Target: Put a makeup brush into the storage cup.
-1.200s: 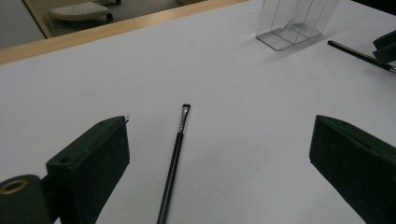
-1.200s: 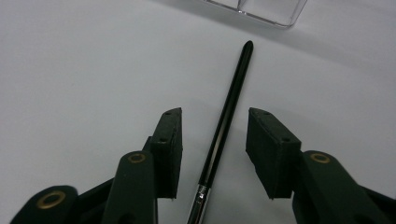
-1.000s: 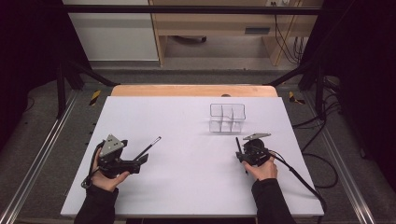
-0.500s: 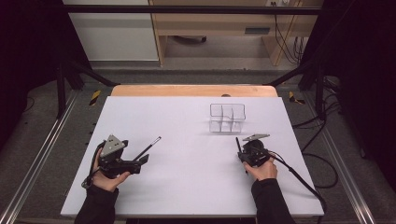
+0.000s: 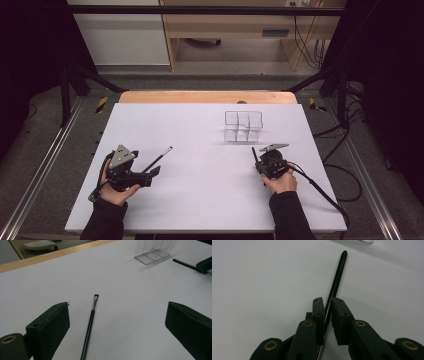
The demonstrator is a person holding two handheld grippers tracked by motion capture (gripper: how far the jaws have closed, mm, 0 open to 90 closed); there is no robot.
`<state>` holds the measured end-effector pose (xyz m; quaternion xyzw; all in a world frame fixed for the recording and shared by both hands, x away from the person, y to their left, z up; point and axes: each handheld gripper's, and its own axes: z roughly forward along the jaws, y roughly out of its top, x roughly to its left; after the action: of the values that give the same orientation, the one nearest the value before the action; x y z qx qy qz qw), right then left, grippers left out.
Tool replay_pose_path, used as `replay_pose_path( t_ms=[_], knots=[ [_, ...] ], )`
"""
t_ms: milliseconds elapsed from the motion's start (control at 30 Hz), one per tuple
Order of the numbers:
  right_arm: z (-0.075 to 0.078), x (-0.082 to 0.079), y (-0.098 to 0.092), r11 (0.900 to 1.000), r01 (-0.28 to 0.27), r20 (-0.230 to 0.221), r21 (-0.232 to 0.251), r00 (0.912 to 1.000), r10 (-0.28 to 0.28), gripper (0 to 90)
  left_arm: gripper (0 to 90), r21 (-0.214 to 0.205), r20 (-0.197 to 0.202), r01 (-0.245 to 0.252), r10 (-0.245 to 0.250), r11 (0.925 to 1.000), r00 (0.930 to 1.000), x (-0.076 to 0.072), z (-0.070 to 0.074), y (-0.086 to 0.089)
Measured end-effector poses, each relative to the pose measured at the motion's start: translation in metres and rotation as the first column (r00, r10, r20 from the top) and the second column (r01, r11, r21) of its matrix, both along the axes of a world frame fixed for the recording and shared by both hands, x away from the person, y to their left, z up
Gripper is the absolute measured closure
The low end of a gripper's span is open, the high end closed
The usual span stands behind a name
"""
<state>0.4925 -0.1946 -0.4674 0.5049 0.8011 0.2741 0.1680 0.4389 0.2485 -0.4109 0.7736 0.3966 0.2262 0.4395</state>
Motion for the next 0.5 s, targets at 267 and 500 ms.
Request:
replay_pose_path(
  t_ms=[267,500],
  knots=[
    [0.0003,-0.0006,0.0002,0.9995,-0.033,-0.005,-0.001,0.9995,0.033,84.0,4.9,0.001,-0.001,0.002,-0.002,1.0000,1.0000,0.0001,-0.0002,-0.0004],
    [0.0002,-0.0013,0.0001,0.9979,-0.064,-0.001,-0.011,0.9980,0.064,83.5,4.9,0.008,-0.004,0.008,-0.008,0.9999,1.0000,0.0002,-0.0009,-0.0015]
  ],
)
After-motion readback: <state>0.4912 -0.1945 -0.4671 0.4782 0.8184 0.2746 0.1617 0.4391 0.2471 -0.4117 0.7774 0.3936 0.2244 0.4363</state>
